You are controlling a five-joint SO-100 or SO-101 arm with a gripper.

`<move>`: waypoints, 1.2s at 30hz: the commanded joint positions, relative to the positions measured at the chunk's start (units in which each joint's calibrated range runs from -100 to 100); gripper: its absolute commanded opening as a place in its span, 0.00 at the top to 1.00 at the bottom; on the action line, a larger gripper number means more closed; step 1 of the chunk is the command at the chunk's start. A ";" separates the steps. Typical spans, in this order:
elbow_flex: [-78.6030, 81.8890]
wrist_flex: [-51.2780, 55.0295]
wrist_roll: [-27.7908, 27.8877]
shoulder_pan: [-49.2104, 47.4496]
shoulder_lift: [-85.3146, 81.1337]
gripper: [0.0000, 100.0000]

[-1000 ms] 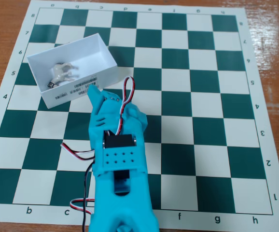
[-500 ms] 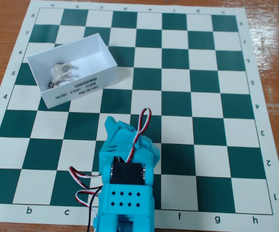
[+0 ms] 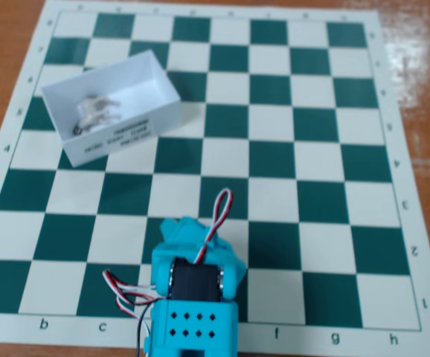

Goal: Grab the toy horse and put it in the box.

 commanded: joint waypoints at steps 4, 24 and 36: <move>0.36 1.94 0.00 0.20 -1.43 0.68; 0.36 2.27 0.20 -0.45 -1.43 0.68; 0.36 2.27 0.20 -0.45 -1.43 0.68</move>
